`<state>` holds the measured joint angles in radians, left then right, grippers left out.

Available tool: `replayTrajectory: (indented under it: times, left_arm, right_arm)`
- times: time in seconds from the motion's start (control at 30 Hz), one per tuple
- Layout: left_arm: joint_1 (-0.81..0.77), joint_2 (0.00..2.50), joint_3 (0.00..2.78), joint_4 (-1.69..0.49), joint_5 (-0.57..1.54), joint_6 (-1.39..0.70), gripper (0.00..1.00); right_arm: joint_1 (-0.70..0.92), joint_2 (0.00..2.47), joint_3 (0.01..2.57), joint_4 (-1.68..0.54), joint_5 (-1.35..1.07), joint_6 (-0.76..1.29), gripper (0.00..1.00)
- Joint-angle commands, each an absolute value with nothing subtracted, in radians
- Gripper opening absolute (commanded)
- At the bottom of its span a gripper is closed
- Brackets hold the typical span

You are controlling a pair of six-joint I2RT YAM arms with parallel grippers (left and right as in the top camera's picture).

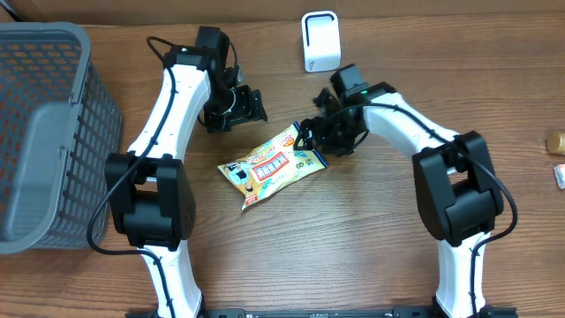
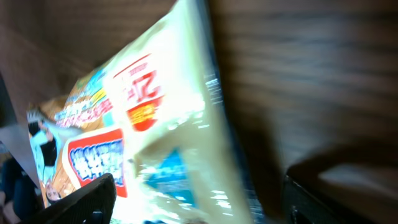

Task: Scan the item barcode

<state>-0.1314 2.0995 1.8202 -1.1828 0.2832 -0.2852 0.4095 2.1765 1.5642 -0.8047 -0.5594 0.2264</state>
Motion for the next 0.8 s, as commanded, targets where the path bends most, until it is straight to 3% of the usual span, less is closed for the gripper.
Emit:
replayTrajectory:
  times: [0.0, 0.13, 0.37, 0.6, 0.63, 0.67, 0.77]
  left_arm:
    - [-0.118, 2.106, 1.835, -1.194, 0.278, -0.301, 0.82]
    - [-0.111, 2.106, 1.835, -1.224, 0.256, -0.300, 0.82]
    - [-0.111, 2.106, 1.835, -1.271, 0.215, -0.300, 0.84]
    - [-0.111, 2.106, 1.834, -1.329, 0.133, -0.338, 0.85]
    - [-0.111, 2.106, 1.834, -1.333, 0.125, -0.341, 0.85]
    - [-0.111, 2.106, 1.834, -1.337, 0.117, -0.345, 0.85]
    - [-0.110, 2.106, 1.833, -1.348, 0.113, -0.345, 0.86]
  right_arm:
    - [0.453, 2.206, 1.571, -0.809, -0.551, 0.210, 0.88]
    - [0.466, 2.270, 1.571, -0.823, -0.554, 0.225, 0.88]
    - [0.464, 2.314, 1.571, -0.830, -0.615, 0.301, 0.67]
    - [0.503, 2.318, 1.571, -0.776, -0.558, 0.465, 0.30]
    - [0.510, 2.318, 1.571, -0.764, -0.558, 0.481, 0.13]
    - [0.515, 2.318, 1.571, -0.755, -0.554, 0.500, 0.04]
    - [0.522, 2.318, 1.571, -0.735, -0.531, 0.539, 0.04]
